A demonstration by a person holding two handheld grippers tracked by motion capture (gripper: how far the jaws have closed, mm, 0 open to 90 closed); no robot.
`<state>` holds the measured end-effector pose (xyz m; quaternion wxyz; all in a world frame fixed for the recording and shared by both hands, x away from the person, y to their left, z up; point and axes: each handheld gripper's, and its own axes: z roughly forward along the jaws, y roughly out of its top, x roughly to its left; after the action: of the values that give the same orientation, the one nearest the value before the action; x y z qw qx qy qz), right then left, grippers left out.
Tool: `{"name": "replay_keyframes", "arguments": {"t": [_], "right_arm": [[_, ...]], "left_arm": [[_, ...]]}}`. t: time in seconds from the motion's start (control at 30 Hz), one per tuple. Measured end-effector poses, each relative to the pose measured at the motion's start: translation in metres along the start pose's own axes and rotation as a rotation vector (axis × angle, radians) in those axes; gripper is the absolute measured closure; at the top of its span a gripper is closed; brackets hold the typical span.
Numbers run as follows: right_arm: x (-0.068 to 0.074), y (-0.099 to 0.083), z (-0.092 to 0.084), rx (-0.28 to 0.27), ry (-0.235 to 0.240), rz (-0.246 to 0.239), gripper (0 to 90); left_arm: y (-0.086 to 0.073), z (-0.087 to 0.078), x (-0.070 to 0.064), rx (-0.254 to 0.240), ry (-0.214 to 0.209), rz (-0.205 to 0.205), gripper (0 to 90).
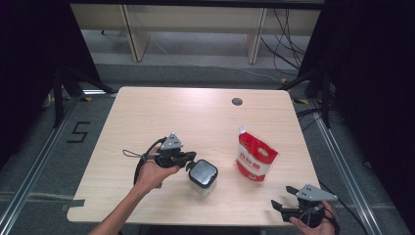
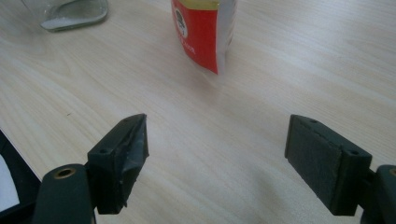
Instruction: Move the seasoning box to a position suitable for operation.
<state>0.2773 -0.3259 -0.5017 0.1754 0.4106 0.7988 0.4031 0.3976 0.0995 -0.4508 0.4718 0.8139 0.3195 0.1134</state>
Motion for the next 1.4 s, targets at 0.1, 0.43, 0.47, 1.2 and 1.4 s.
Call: {"name": "replay_keyframes", "arguments": {"t": [0.1,0.43,0.47,1.2,1.4], "right_arm": [[-0.001,0.0,0.0,-0.002,-0.003,-0.006,22.6],[-0.001,0.0,0.0,-0.002,-0.001,-0.001,22.7],[-0.001,0.0,0.0,0.002,-0.002,-0.001,22.7],[-0.003,0.0,0.001,-0.007,0.001,-0.021,22.7],[-0.001,0.0,0.001,0.005,0.008,-0.004,22.8]], "left_arm": [[0.001,-0.001,-0.001,0.01,0.006,0.009,88.5],[-0.005,-0.013,-0.001,0.035,0.006,0.0,88.9],[-0.006,-0.014,-0.003,0.027,0.009,-0.01,88.9],[-0.032,-0.05,0.006,-0.084,0.012,-0.069,66.9],[-0.053,-0.056,0.006,-0.058,-0.019,-0.026,59.7]]}}
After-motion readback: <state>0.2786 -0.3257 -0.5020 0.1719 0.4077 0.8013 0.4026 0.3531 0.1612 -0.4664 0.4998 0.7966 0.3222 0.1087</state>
